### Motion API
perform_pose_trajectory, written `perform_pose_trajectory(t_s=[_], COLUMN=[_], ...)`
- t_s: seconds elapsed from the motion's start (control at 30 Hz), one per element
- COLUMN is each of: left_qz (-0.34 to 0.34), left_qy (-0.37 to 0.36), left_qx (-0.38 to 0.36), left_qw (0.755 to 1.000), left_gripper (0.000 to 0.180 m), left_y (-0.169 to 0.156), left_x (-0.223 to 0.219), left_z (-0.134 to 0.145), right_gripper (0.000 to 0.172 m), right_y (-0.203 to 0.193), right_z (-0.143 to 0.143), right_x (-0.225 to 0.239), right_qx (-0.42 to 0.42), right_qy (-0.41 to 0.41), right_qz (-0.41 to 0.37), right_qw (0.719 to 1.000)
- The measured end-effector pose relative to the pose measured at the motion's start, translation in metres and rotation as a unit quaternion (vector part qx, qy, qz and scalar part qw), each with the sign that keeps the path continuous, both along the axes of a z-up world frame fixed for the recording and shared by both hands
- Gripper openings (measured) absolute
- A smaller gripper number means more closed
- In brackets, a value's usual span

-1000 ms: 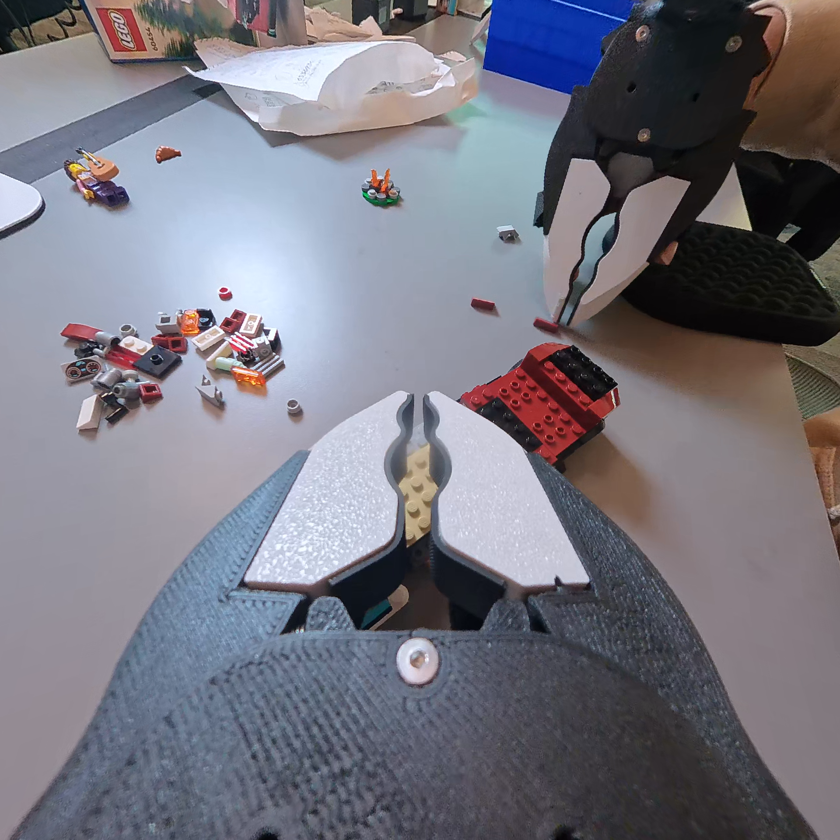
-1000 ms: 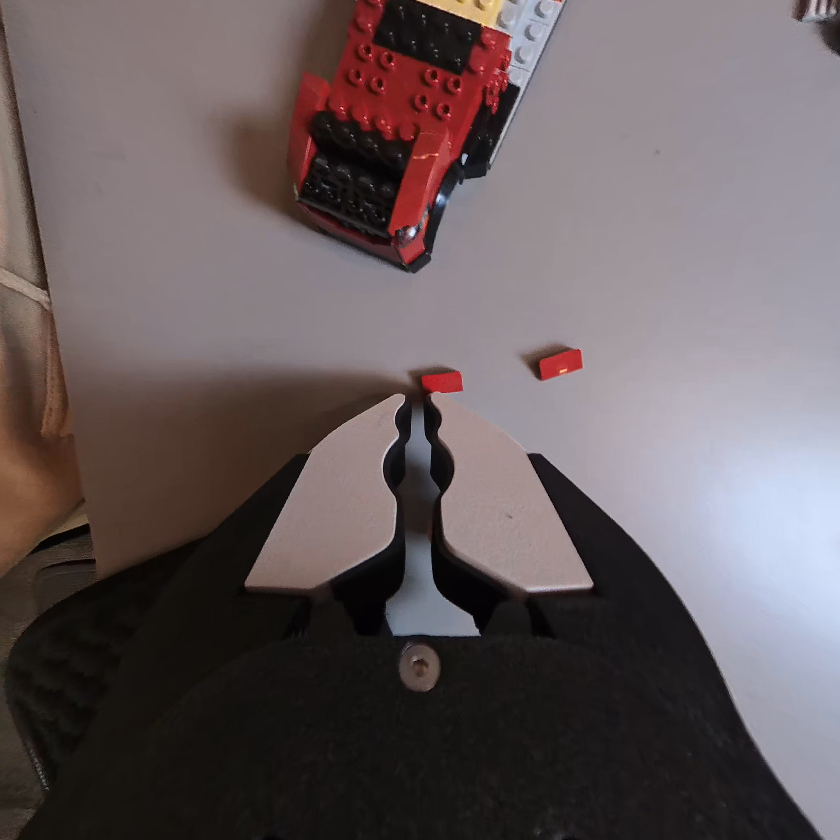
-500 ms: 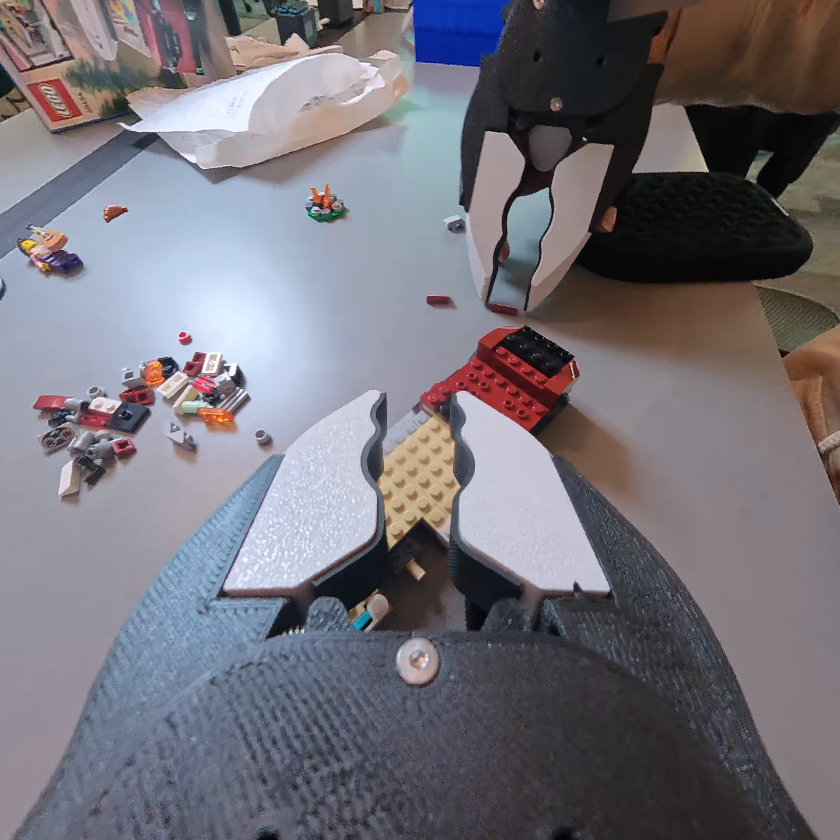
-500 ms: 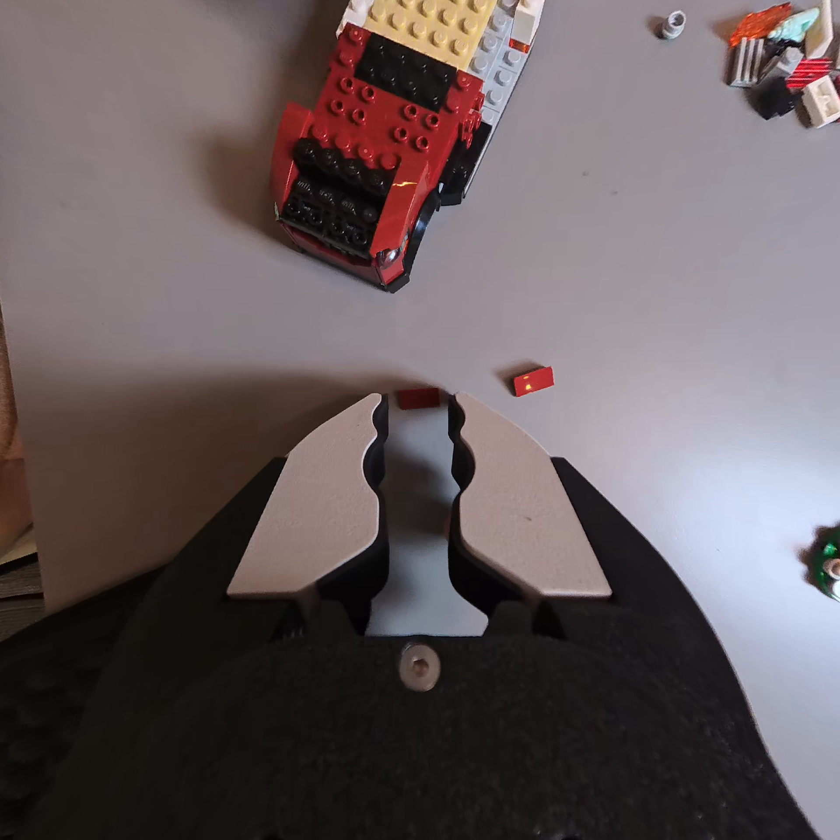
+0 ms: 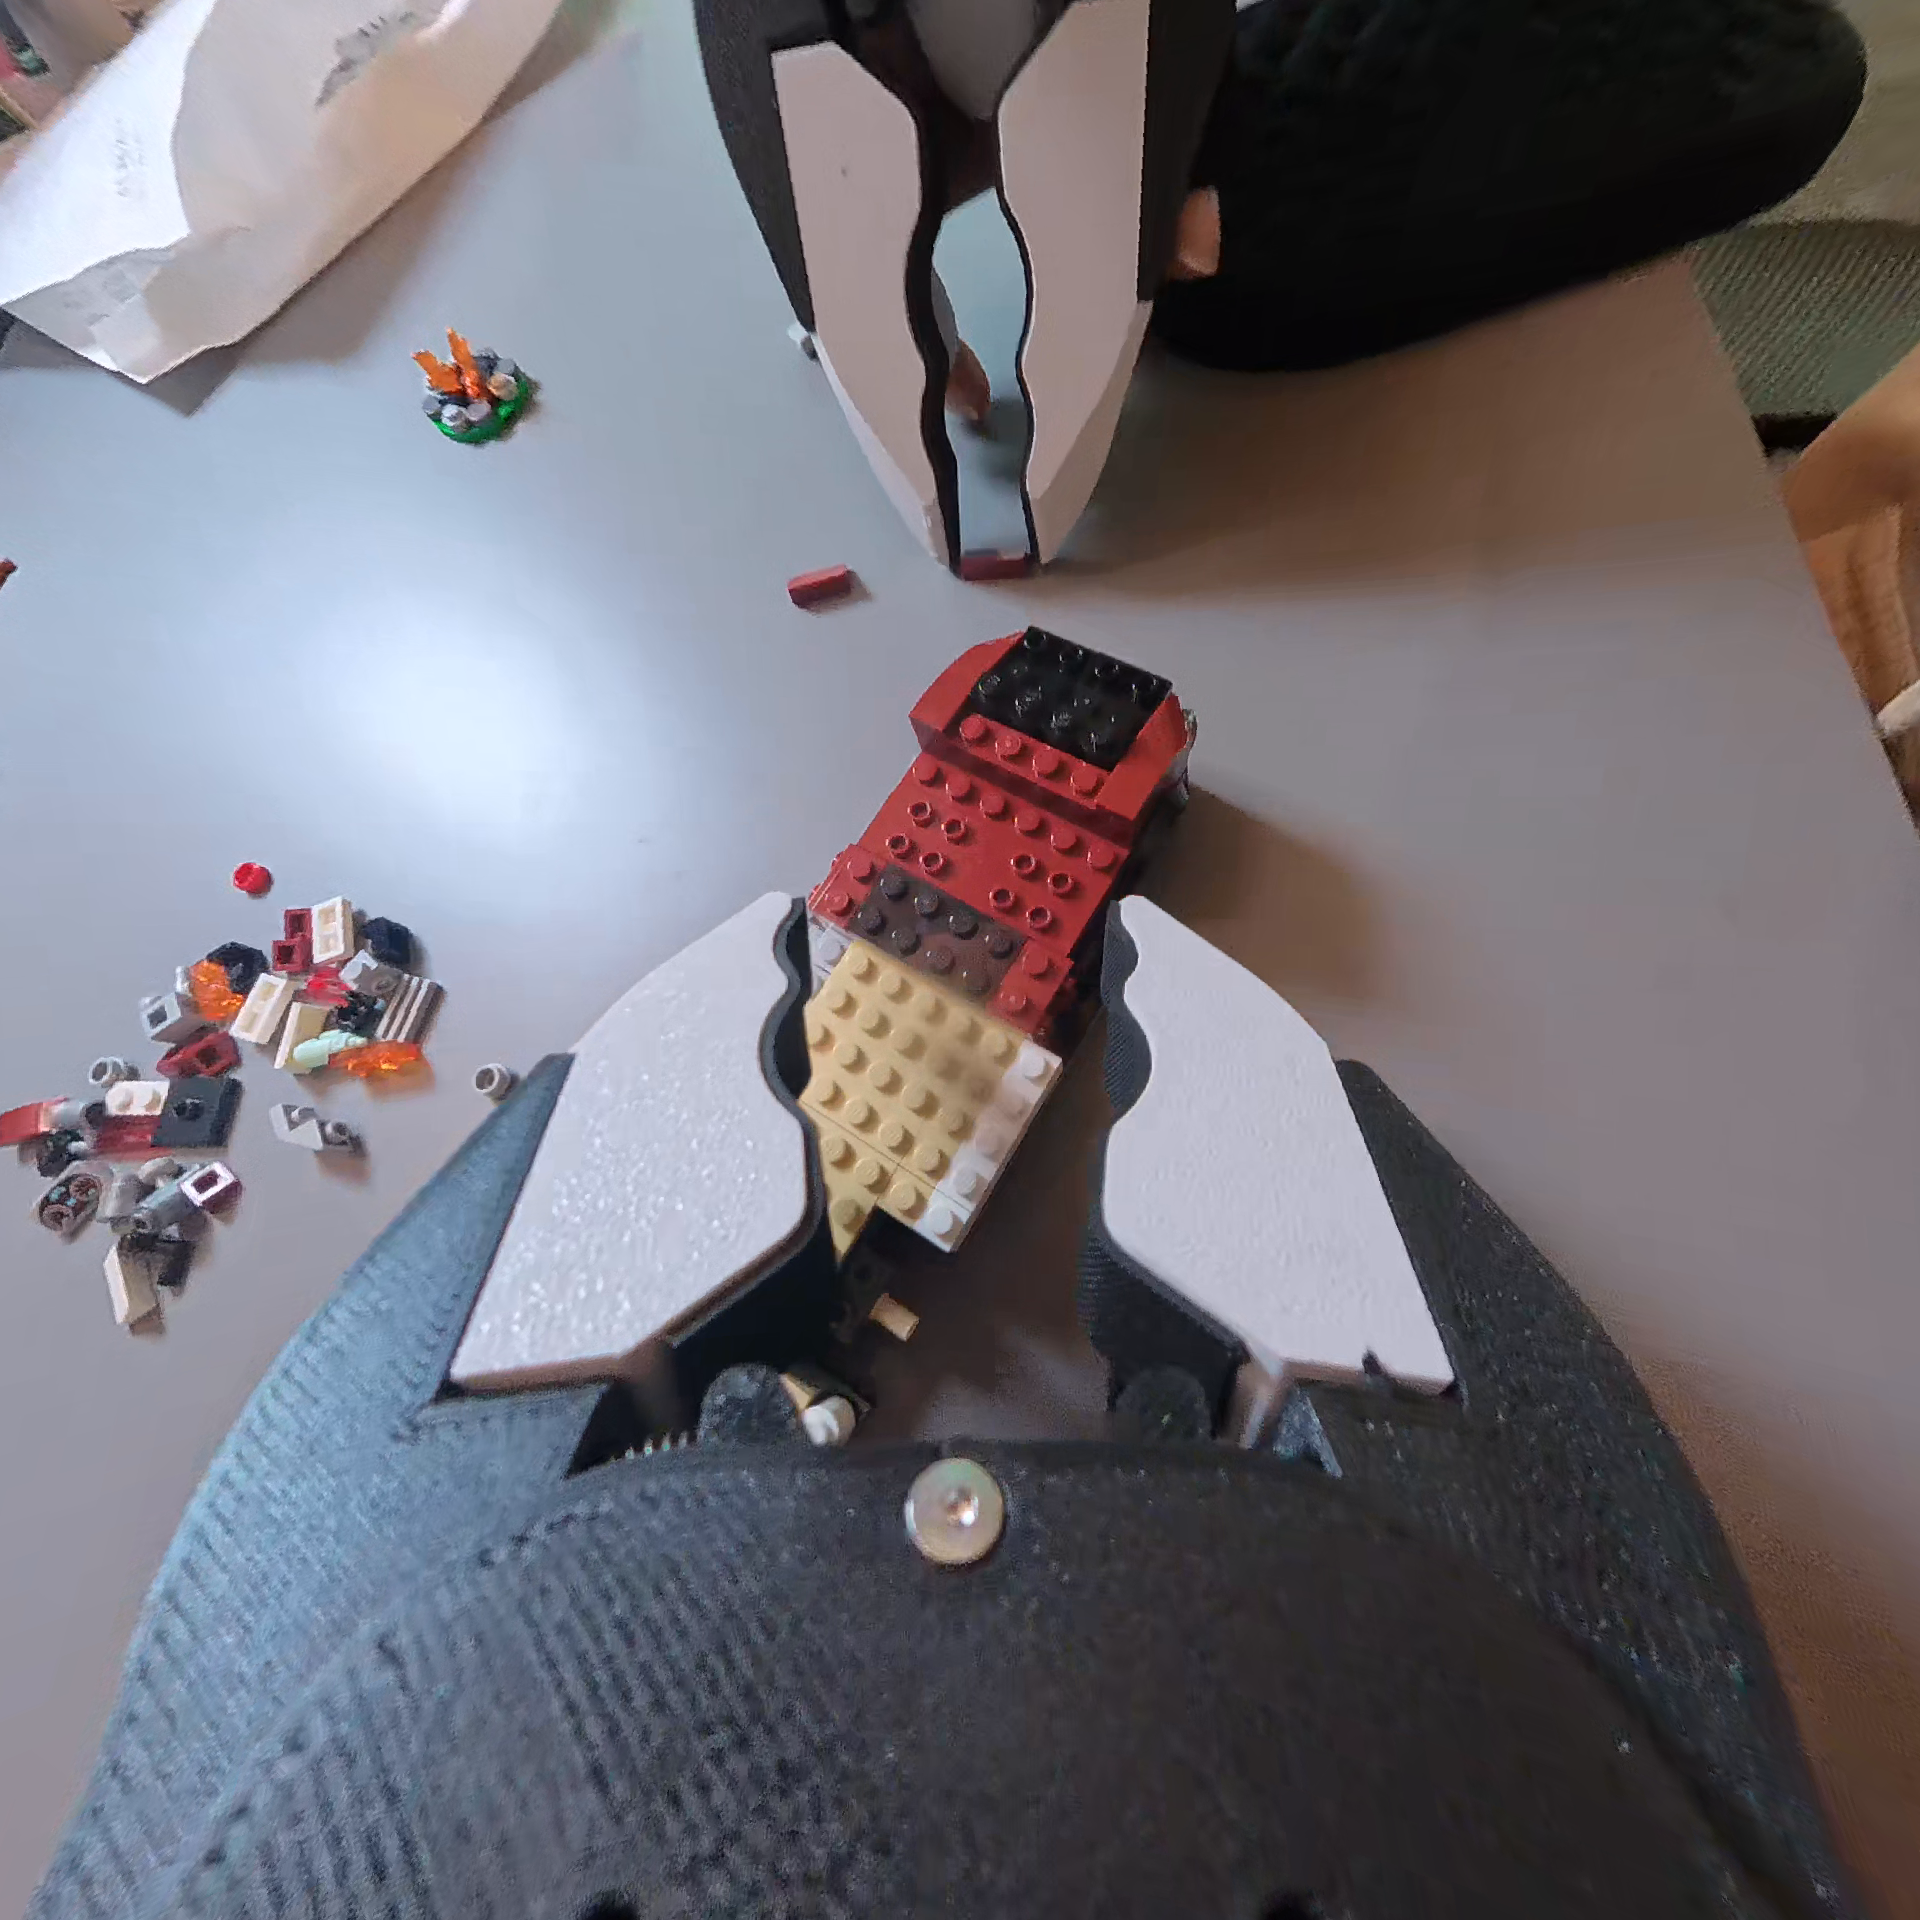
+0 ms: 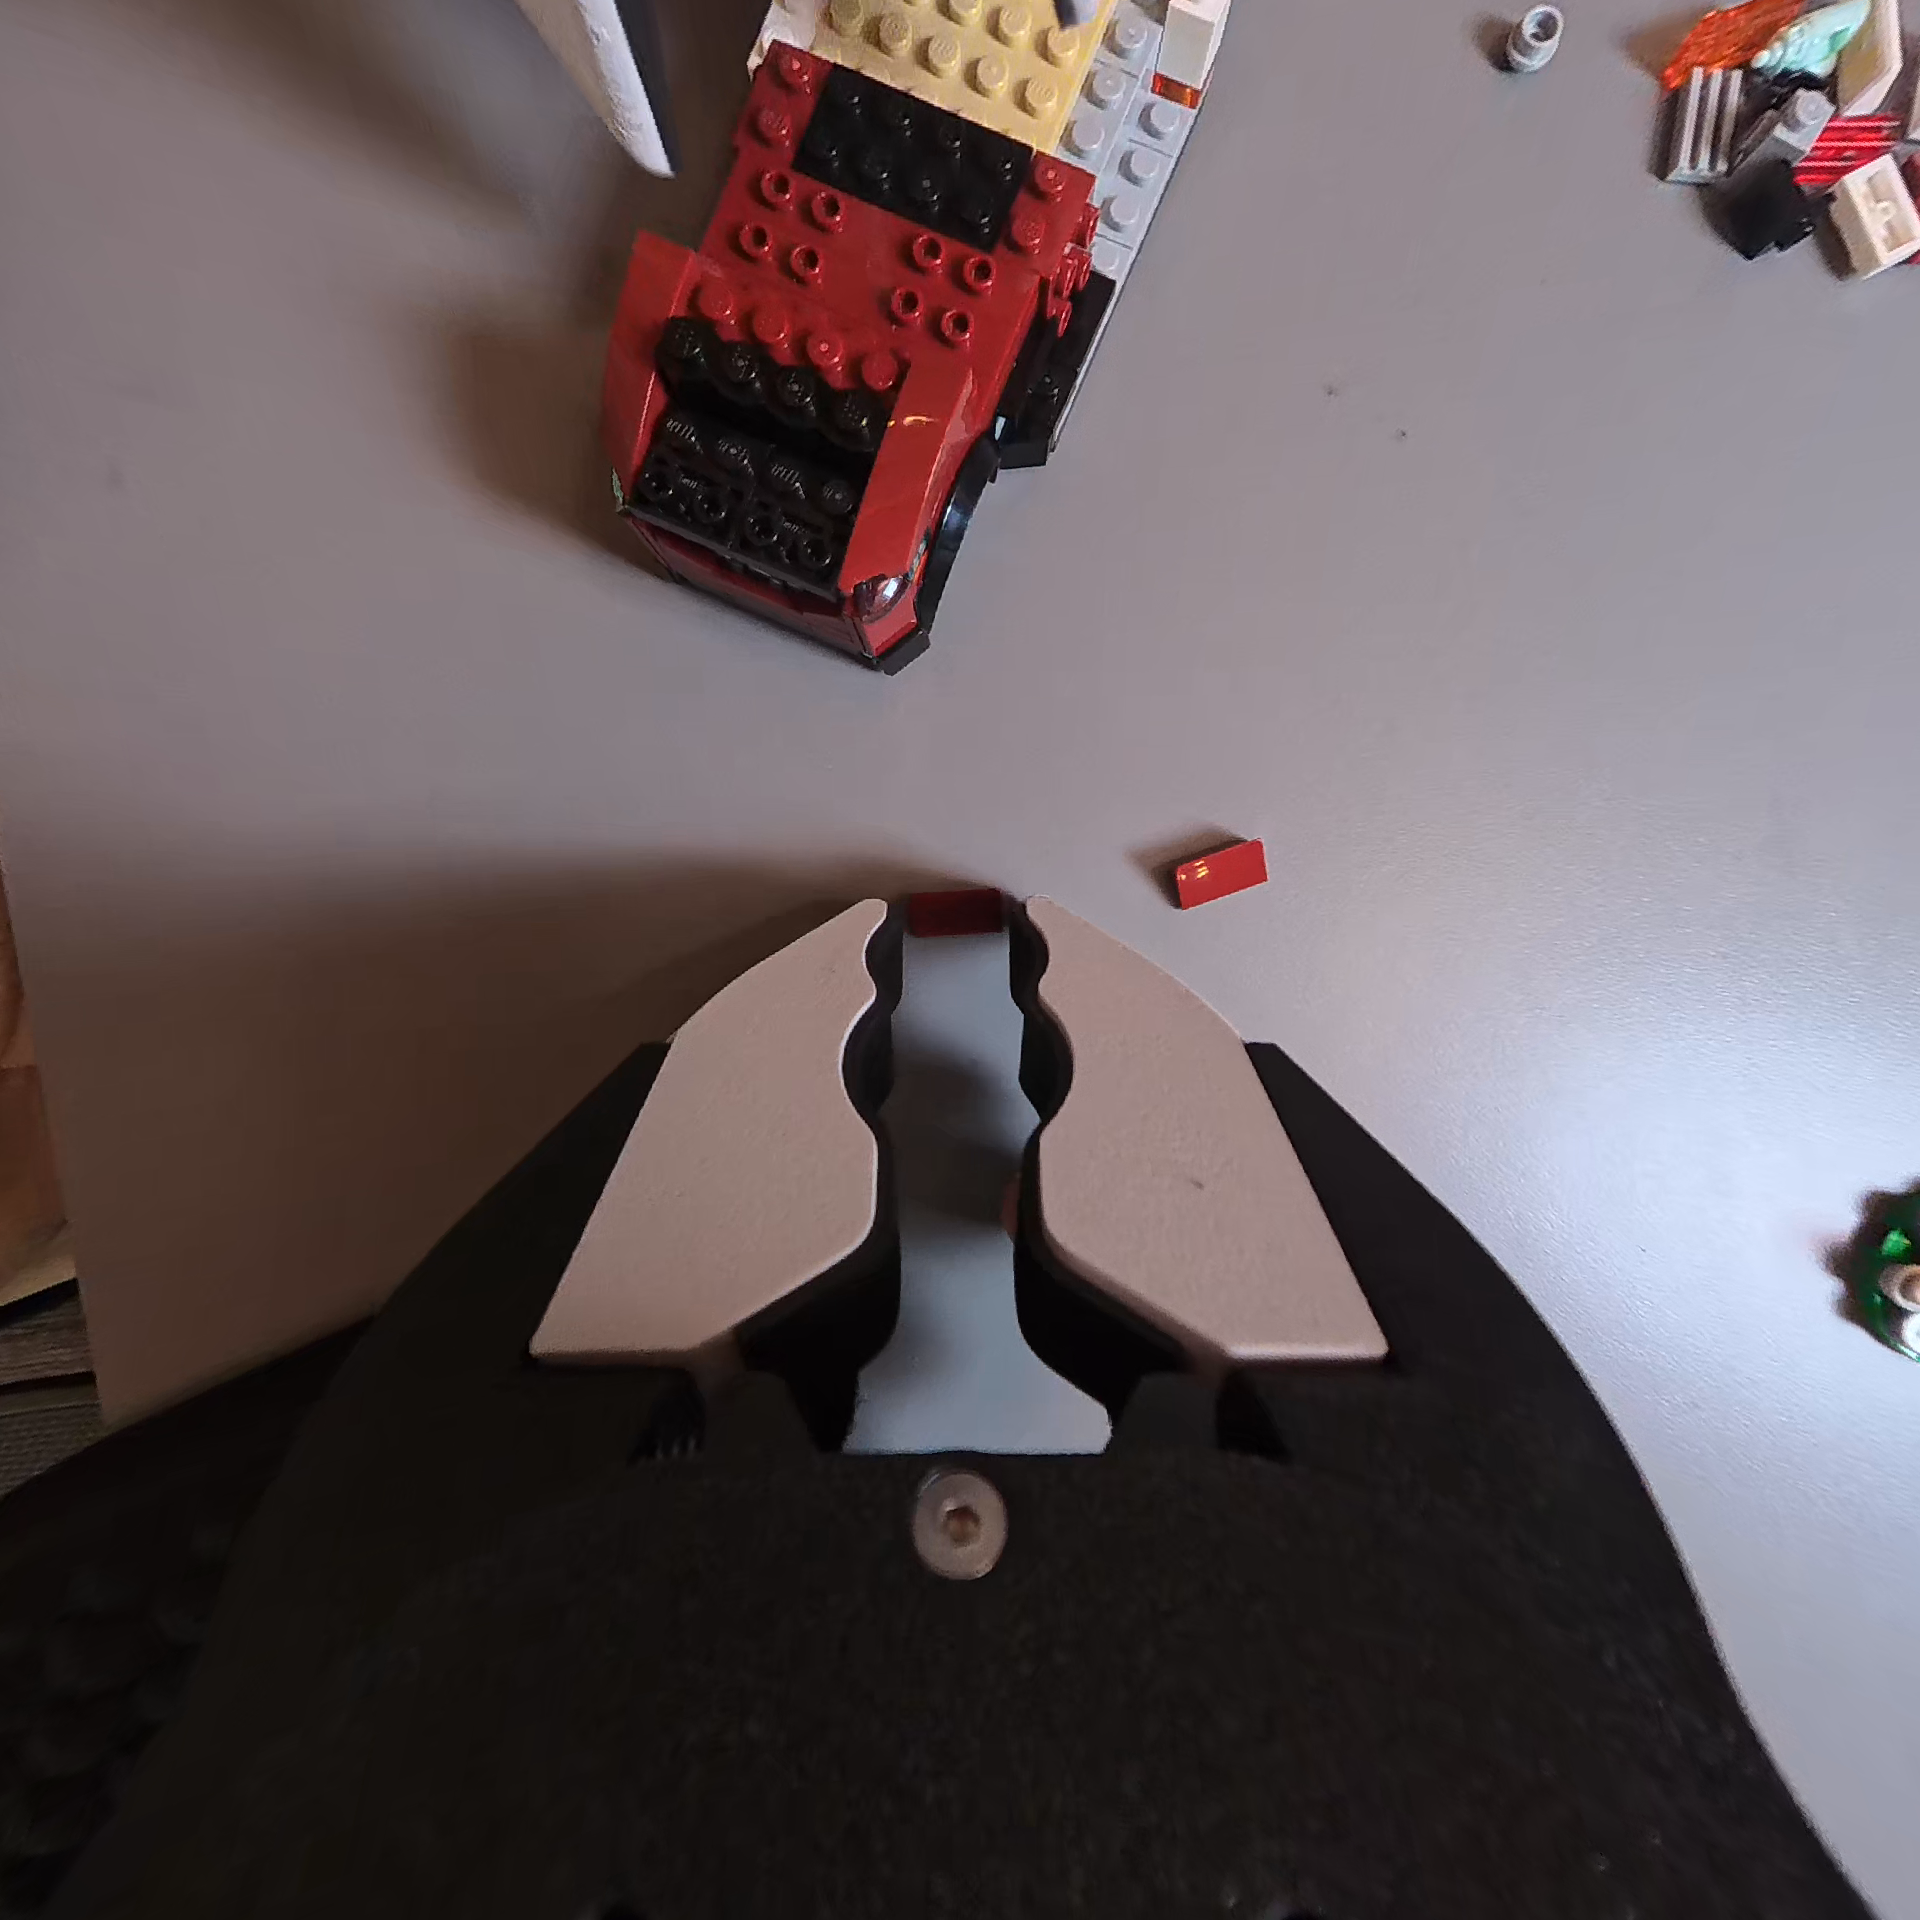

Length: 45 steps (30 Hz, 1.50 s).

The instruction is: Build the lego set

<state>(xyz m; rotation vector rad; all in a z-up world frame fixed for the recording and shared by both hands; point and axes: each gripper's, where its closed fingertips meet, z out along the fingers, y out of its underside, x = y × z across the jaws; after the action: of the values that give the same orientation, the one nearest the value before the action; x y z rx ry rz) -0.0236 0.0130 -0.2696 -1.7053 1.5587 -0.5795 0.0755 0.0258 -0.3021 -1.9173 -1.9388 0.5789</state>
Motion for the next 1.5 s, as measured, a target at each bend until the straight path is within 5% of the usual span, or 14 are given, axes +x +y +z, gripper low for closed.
perform_pose_trajectory(t_s=[0.63, 0.83, 1.5], left_qz=[-0.123, -0.102, -0.001], left_qy=[0.133, 0.123, 0.08], left_qx=[0.012, 0.028, 0.011], left_qw=[0.983, 0.987, 0.997], left_gripper=[0.074, 0.056, 0.062], left_y=[-0.005, 0.003, 0.002], left_x=[0.004, 0.005, 0.01], left_z=[-0.017, -0.015, -0.011], right_gripper=[0.024, 0.024, 0.024], right_y=[0.004, 0.003, -0.003], right_z=[0.0, 0.0, 0.001], right_x=[0.006, 0.007, 0.002], right_qx=[0.004, 0.004, 0.009], right_qy=[-0.002, 0.0, 0.011], right_qz=[0.019, 0.023, 0.025], right_qw=[1.0, 1.0, 1.0])
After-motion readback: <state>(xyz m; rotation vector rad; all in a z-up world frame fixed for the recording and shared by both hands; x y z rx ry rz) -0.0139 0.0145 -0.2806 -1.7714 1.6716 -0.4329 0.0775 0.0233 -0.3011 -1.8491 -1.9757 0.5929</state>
